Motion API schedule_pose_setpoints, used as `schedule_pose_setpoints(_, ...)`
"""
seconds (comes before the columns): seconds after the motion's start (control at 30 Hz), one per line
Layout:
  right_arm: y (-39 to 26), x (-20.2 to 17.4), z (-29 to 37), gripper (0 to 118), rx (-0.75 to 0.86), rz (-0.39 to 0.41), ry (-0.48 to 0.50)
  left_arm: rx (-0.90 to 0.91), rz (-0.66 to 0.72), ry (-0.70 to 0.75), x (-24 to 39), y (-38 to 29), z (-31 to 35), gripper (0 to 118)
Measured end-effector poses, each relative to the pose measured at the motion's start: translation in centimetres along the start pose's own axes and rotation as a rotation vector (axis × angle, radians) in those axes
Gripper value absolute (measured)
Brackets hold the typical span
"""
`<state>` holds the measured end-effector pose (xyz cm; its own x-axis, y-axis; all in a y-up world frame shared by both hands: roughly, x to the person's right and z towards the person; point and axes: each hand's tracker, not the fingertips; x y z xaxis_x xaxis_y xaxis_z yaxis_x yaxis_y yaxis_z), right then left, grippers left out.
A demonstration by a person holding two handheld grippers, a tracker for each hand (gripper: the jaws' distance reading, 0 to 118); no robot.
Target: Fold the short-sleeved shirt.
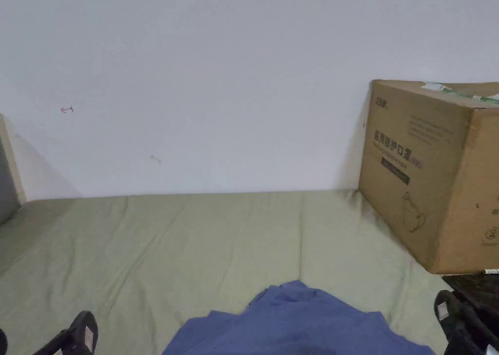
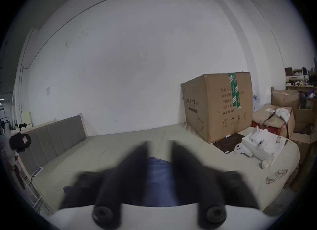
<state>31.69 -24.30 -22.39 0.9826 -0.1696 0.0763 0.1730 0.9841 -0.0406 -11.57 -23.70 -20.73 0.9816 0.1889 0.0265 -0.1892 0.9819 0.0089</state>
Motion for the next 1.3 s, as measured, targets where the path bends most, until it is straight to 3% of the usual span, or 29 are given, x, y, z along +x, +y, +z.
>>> schedule_pose_setpoints(0.03,0.1,-0.2,0.3,3,-0.003,-0.001,0.005,0.031,-0.098,0.007,0.5,0.3,0.5,61)
schedule_pose_setpoints(0.07,0.2,-0.2,0.6,3,-0.006,-0.009,0.035,0.021,-0.130,0.044,0.5,0.3,0.6,19)
schedule_pose_setpoints(0.1,0.5,-0.1,0.5,3,-0.023,-0.021,0.079,0.005,-0.178,0.113,0.7,0.3,0.7,0)
schedule_pose_setpoints(0.2,1.0,-0.3,1.3,3,-0.022,-0.005,0.074,-0.071,-0.102,0.046,-0.5,0.6,0.6,0)
schedule_pose_setpoints(0.37,1.4,-0.2,1.1,3,-0.058,0.038,0.092,-0.260,-0.051,0.145,-5.1,0.9,-2.5,0)
schedule_pose_setpoints(0.47,1.0,-0.2,0.4,3,-0.125,0.040,0.110,-0.635,0.011,0.086,-9.5,-1.5,-7.3,0)
schedule_pose_setpoints(0.5,0.8,-0.3,0.1,3,-0.148,0.042,0.110,-0.729,0.066,0.079,-11.1,-3.1,-8.6,9)
schedule_pose_setpoints(0.53,0.4,-0.3,-0.1,3,-0.171,0.042,0.114,-0.784,0.130,0.085,-12.5,-4.7,-9.5,31)
schedule_pose_setpoints(0.57,0.1,-0.4,-0.5,3,-0.186,0.036,0.124,-0.813,0.168,0.113,-13.6,-6.4,-10.3,67)
schedule_pose_setpoints(0.6,-0.3,-0.5,-0.8,3,-0.203,0.029,0.135,-0.845,0.202,0.147,-14.4,-8.4,-11.1,117)
schedule_pose_setpoints(0.67,-0.8,-0.8,-1.3,3,-0.220,0.020,0.144,-0.932,0.215,0.232,-16.0,-11.5,-13.1,110)
schedule_pose_setpoints(0.7,-1.0,-1.0,-1.4,3,-0.226,0.016,0.152,-0.878,0.216,0.219,-16.9,-12.3,-14.3,111)
schedule_pose_setpoints(0.87,-2.4,-1.5,-2.8,3,-0.285,0.050,0.184,-1.029,0.131,0.298,-16.4,-18.5,-18.0,112)
schedule_pose_setpoints(0.93,-2.5,-2.1,-3.1,3,-0.301,0.068,0.196,-1.040,0.120,0.269,-15.3,-19.9,-18.5,95)
schedule_pose_setpoints(0.97,-2.8,-2.3,-3.5,3,-0.307,0.080,0.198,-1.012,-0.006,0.307,-14.2,-19.8,-18.0,92)
schedule_pose_setpoints(1.0,-3.0,-2.4,-3.9,3,-0.313,0.091,0.201,-0.955,-0.047,0.266,-13.3,-19.1,-17.1,75)
schedule_pose_setpoints(1.03,-3.0,-2.9,-4.1,3,-0.319,0.101,0.205,-0.908,-0.072,0.229,-12.5,-18.6,-16.4,43)
schedule_pose_setpoints(1.07,-3.2,-3.1,-4.9,3,-0.330,0.110,0.211,-0.866,-0.053,0.140,-11.7,-18.0,-15.6,0)
schedule_pose_setpoints(1.2,-3.9,-3.1,-10.8,3,-0.425,0.067,0.285,-0.664,-0.050,0.067,-9.0,-13.8,-13.5,1)
schedule_pose_setpoints(1.3,-3.5,-3.1,-18.9,3,-0.506,0.082,0.275,-0.493,-0.017,0.062,-8.9,-11.0,-11.7,1)
